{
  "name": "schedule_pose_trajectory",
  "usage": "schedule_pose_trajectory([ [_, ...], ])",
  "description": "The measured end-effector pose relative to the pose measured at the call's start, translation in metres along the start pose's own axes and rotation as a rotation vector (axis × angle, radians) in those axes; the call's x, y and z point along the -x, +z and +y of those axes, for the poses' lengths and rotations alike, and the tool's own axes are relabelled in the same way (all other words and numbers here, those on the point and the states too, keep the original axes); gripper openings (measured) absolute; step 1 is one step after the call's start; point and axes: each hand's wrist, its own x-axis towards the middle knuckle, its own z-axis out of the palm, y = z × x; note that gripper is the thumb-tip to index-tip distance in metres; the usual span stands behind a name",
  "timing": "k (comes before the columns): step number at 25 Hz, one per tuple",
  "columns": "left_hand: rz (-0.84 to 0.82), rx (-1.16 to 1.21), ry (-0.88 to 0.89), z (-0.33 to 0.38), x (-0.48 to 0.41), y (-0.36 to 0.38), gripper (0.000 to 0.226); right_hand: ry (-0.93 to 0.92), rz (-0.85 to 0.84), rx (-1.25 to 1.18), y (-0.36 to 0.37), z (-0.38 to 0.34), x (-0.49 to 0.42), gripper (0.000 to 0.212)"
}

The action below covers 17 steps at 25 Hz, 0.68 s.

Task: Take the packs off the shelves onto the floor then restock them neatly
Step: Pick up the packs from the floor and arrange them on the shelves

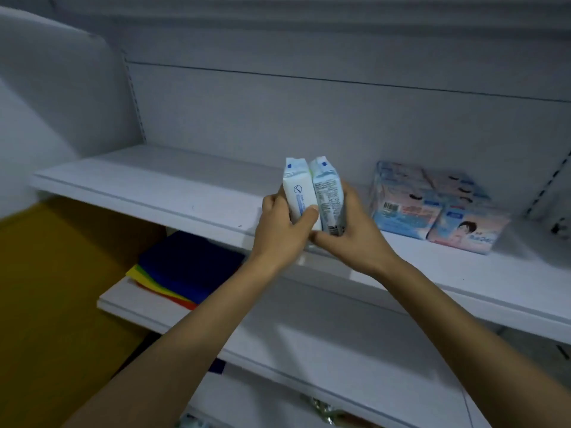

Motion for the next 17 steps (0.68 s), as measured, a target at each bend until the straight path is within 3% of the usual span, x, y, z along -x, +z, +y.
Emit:
schedule_pose_trajectory([
  [3,-0.151,0.025,-0.062,-0.025,-0.052,0.006,0.057,-0.022,-0.026,0.27,0.013,0.031,-0.049,0.09],
  [5,-0.315,0.123,-0.129,-0.038,-0.078,0.004,0.048,0.084,0.012,0.486,0.021,0.049,-0.085,0.103],
  [7,-0.506,0.22,-0.23,-0.054,-0.108,-0.006,0.039,0.222,-0.065,0.61,0.02,0.06,-0.123,0.102],
  [9,-0.65,0.224,-0.268,-0.073,-0.138,-0.018,0.037,0.384,-0.225,0.616,0.01,0.065,-0.154,0.085],
  [11,-0.589,0.166,-0.198,-0.09,-0.17,-0.022,0.041,0.503,-0.296,0.598,0.001,0.072,-0.181,0.074],
  [14,-0.351,0.115,-0.044,-0.112,-0.207,-0.02,0.082,0.498,-0.312,0.592,0.008,0.088,-0.208,0.065],
  [15,-0.372,0.17,-0.021,-0.116,-0.217,-0.018,0.083,0.487,-0.341,0.579,0.01,0.091,-0.216,0.062],
  [17,-0.446,0.122,0.027,-0.125,-0.235,-0.017,0.055,0.489,-0.422,0.479,0.008,0.093,-0.229,0.053],
])
